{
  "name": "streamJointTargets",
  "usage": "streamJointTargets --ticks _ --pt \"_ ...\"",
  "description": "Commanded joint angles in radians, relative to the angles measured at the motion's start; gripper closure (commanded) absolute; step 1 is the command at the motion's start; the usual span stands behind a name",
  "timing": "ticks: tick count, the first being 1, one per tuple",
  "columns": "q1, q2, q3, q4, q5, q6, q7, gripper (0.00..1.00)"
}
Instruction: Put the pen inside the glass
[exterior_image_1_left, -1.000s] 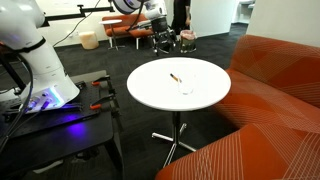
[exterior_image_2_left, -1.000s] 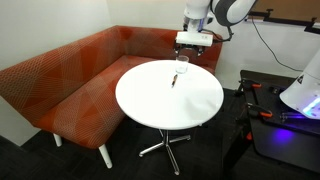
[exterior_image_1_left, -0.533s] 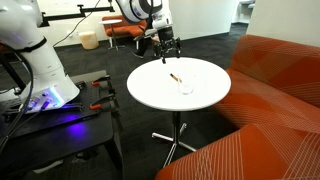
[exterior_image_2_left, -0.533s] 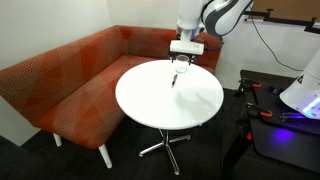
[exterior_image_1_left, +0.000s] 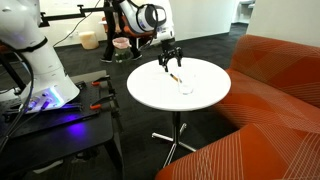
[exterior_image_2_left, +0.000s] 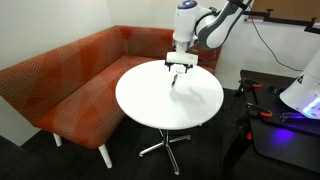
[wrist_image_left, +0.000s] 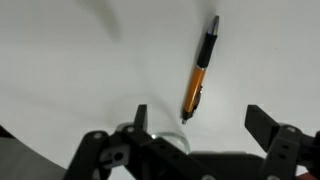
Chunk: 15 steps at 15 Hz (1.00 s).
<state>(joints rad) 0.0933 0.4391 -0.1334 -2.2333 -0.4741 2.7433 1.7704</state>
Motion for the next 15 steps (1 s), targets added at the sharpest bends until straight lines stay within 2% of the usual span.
streamJointTargets --ticks 1,9,15 --pt "0.036 0.061 -0.029 0.041 0.062 0.030 -0.058 0.00" --pt "0.038 0.160 -0.036 0.122 0.205 0.024 -0.196 0.00" --pt "0.050 0.210 -0.051 0.177 0.275 0.013 -0.243 0.00"
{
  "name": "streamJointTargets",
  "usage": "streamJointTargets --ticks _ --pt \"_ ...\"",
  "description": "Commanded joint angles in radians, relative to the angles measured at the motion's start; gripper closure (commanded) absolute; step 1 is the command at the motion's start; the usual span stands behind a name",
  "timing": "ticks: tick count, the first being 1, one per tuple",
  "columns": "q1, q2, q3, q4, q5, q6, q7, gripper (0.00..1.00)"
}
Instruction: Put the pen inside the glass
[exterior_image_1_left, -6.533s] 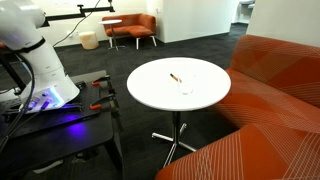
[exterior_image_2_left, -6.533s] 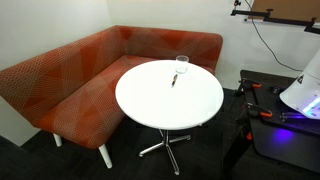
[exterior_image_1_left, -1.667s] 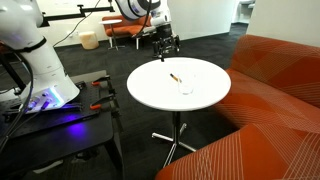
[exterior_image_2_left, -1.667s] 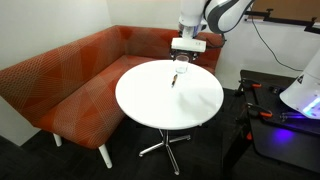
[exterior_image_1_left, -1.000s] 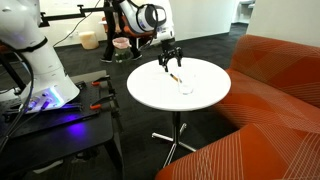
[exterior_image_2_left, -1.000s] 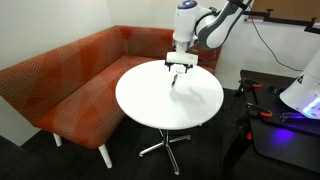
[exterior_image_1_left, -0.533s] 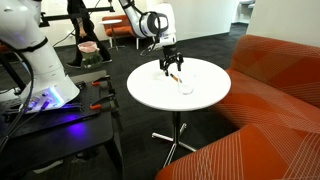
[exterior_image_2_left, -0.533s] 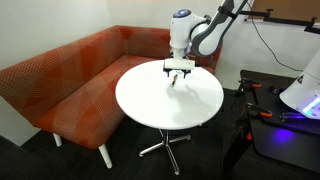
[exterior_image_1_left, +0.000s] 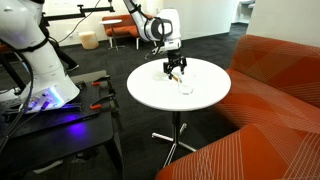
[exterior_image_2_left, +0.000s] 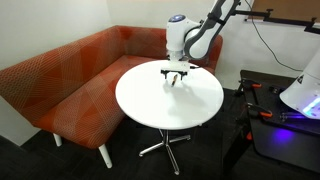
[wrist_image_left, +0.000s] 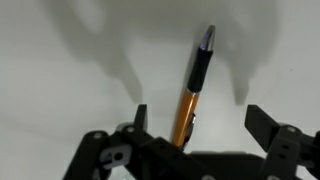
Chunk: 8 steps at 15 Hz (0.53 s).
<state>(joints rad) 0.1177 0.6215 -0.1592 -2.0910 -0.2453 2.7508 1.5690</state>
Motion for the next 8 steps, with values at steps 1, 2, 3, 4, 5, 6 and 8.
streamJointTargets --ticks 1,2,3,4,5,6,8 --pt "0.028 0.032 -0.027 0.041 0.051 0.005 -0.046 0.07" --pt "0.030 0.037 -0.029 0.045 0.057 0.006 -0.052 0.26" --pt "0.034 0.040 -0.032 0.049 0.061 0.007 -0.052 0.32" --pt "0.037 0.043 -0.035 0.052 0.066 0.008 -0.052 0.41" --pt "0.040 0.045 -0.037 0.055 0.069 0.009 -0.052 0.49" --pt "0.043 0.044 -0.040 0.058 0.071 0.009 -0.052 0.58" --pt "0.048 0.042 -0.045 0.057 0.072 0.009 -0.051 0.70"
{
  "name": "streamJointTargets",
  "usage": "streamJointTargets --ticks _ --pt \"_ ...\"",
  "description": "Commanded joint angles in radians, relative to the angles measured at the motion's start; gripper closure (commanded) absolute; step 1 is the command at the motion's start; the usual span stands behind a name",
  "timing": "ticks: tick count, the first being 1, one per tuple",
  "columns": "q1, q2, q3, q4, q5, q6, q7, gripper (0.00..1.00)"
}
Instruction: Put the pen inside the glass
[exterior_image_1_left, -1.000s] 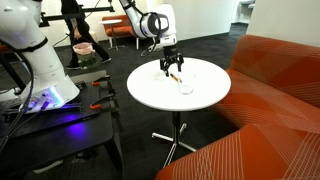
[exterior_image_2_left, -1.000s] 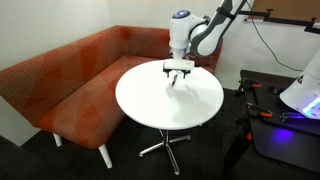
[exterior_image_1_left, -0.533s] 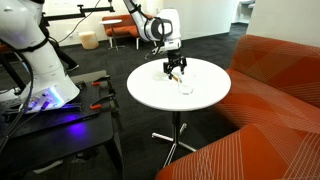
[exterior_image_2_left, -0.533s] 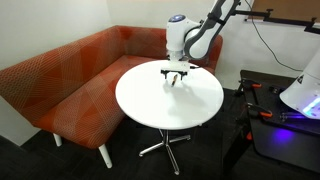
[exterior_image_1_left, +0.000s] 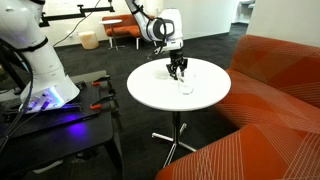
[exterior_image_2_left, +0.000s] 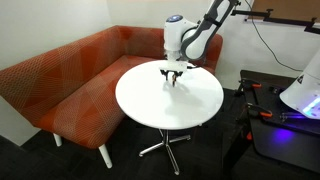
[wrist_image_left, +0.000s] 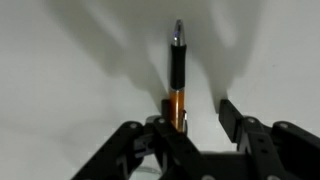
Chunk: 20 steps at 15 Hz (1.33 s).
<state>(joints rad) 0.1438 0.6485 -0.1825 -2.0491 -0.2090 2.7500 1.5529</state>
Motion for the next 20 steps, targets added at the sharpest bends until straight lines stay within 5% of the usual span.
streamJointTargets --ticks 1,5,13,20 --pt "0.021 0.014 -0.022 0.015 0.036 0.009 -0.036 0.78" --pt "0.032 -0.007 -0.028 -0.002 0.037 0.002 -0.023 1.00" --pt "0.132 -0.196 -0.069 -0.144 0.009 -0.041 0.027 0.96" --pt "0.240 -0.320 -0.163 -0.181 -0.233 -0.183 0.264 0.96"
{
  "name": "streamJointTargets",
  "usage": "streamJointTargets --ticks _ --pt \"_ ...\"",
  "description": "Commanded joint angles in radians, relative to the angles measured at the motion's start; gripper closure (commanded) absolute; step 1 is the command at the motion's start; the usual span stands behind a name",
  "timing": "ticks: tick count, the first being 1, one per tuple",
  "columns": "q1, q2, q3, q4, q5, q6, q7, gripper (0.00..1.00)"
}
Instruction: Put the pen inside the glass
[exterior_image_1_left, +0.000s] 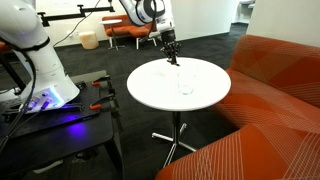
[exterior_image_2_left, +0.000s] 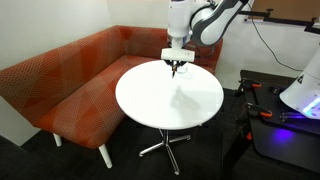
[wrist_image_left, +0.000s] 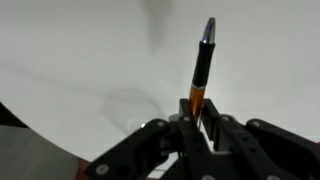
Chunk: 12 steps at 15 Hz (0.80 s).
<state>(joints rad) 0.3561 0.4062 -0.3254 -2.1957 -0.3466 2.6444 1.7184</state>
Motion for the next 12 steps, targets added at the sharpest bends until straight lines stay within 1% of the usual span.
streamJointTargets --ticks 1,5,12 --pt "0.022 -0.093 -0.010 -0.034 -0.131 -0.103 0.130 0.96" --pt "-0.008 -0.140 0.037 -0.029 -0.259 -0.203 0.262 0.96" --pt "-0.080 -0.192 0.145 -0.022 -0.430 -0.351 0.507 0.96"
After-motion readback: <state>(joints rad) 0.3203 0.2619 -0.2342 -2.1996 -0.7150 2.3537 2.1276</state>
